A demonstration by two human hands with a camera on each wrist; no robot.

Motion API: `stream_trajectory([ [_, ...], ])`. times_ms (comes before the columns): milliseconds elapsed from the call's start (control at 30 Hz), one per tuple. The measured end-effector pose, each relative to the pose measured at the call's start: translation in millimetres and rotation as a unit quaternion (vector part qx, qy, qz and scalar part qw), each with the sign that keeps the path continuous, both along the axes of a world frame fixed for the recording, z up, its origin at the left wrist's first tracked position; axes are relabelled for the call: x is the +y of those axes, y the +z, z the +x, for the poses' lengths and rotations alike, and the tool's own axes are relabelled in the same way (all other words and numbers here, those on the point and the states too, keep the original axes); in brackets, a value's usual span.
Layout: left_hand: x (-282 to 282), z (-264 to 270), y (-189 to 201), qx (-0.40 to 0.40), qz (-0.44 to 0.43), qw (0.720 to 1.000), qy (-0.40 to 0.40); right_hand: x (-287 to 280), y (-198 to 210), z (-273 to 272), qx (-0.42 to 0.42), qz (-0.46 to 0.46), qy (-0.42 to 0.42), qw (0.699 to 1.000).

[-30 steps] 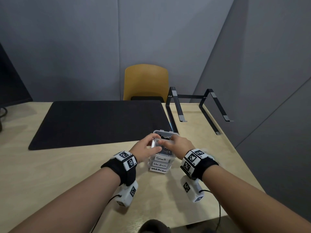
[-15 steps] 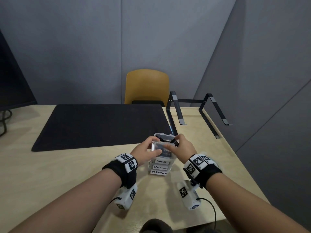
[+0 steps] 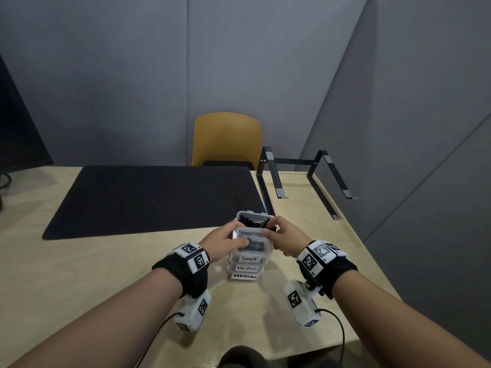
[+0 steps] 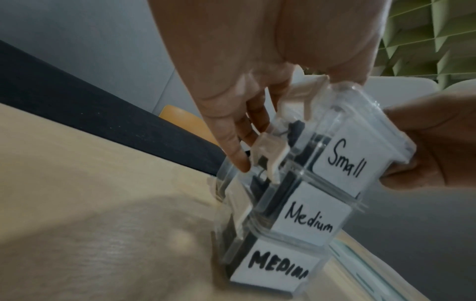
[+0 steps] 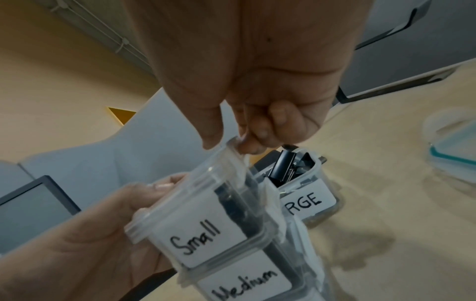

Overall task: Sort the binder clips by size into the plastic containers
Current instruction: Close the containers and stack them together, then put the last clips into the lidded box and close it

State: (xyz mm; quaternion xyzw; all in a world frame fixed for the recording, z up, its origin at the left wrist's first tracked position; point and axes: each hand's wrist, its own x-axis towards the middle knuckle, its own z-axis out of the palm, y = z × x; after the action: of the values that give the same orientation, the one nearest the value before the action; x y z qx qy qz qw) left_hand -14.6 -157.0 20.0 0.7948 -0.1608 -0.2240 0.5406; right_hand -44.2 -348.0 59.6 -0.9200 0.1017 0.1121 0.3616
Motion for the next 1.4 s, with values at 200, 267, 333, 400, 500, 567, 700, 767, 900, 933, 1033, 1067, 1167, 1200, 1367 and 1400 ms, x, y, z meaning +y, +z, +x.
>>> stream_trajectory([
  [200, -1.1, 4.1, 4.0, 0.010, 0.020, 1.000, -0.009, -21.4, 8.0, 3.8, -0.026, -0.091, -0.042, 0.995],
  [267, -2.5, 5.5, 4.1, 0.016, 0.017, 1.000, -0.016, -34.7, 0.9, 3.2, -0.015, -0.129, -0.065, 0.989],
  [333, -3.1, 7.7, 2.2, 0.034, -0.001, 0.999, -0.021, -48.7, -10.6, -0.3, 0.018, -0.149, -0.091, 0.984],
  [400, -4.2, 10.5, 0.0, 0.060, -0.027, 0.998, -0.013, -62.1, -26.1, -6.5, 0.062, -0.173, -0.112, 0.977],
  [500, -4.8, 17.5, -5.8, 0.080, -0.042, 0.995, 0.039, -80.3, -52.1, -16.0, 0.117, -0.216, -0.130, 0.961],
  [567, -4.1, 24.1, -12.5, 0.073, -0.034, 0.994, 0.077, -85.9, -63.9, -21.4, 0.136, -0.229, -0.133, 0.955],
  [700, -0.3, 37.8, -22.6, 0.007, 0.021, 0.996, 0.089, -88.5, -80.4, -22.9, 0.151, -0.241, -0.114, 0.952],
  [767, 0.3, 42.1, -24.7, -0.008, 0.038, 0.996, 0.084, -86.7, -85.1, -22.5, 0.140, -0.270, -0.097, 0.948],
  [900, 0.3, 49.3, -25.3, -0.016, 0.073, 0.994, 0.075, -84.9, -87.3, -15.2, 0.131, -0.311, -0.058, 0.940],
  [933, 0.3, 52.1, -25.9, -0.017, 0.085, 0.994, 0.069, -85.1, -87.0, -11.3, 0.129, -0.313, -0.049, 0.940],
  [1033, -3.1, 63.8, -29.6, -0.047, 0.139, 0.988, 0.048, -86.9, -84.8, 2.8, 0.126, -0.306, -0.030, 0.943],
  [1067, -5.6, 67.5, -30.2, -0.060, 0.151, 0.986, 0.045, -87.5, -84.2, 8.0, 0.123, -0.301, -0.028, 0.945],
  [1167, -15.3, 77.0, -33.9, -0.096, 0.149, 0.984, 0.032, -86.6, -82.8, 20.7, 0.107, -0.297, -0.016, 0.949],
  [1200, -18.4, 80.0, -36.0, -0.113, 0.157, 0.981, 0.021, -85.9, -83.1, 24.2, 0.100, -0.297, -0.014, 0.950],
  [1367, -33.5, 90.3, -43.1, -0.116, 0.190, 0.975, -0.026, -83.3, -85.4, 33.8, 0.071, -0.283, -0.007, 0.956],
  [1400, -35.5, 90.6, -44.0, -0.115, 0.193, 0.974, -0.030, -83.7, -85.3, 36.1, 0.073, -0.271, -0.009, 0.960],
])
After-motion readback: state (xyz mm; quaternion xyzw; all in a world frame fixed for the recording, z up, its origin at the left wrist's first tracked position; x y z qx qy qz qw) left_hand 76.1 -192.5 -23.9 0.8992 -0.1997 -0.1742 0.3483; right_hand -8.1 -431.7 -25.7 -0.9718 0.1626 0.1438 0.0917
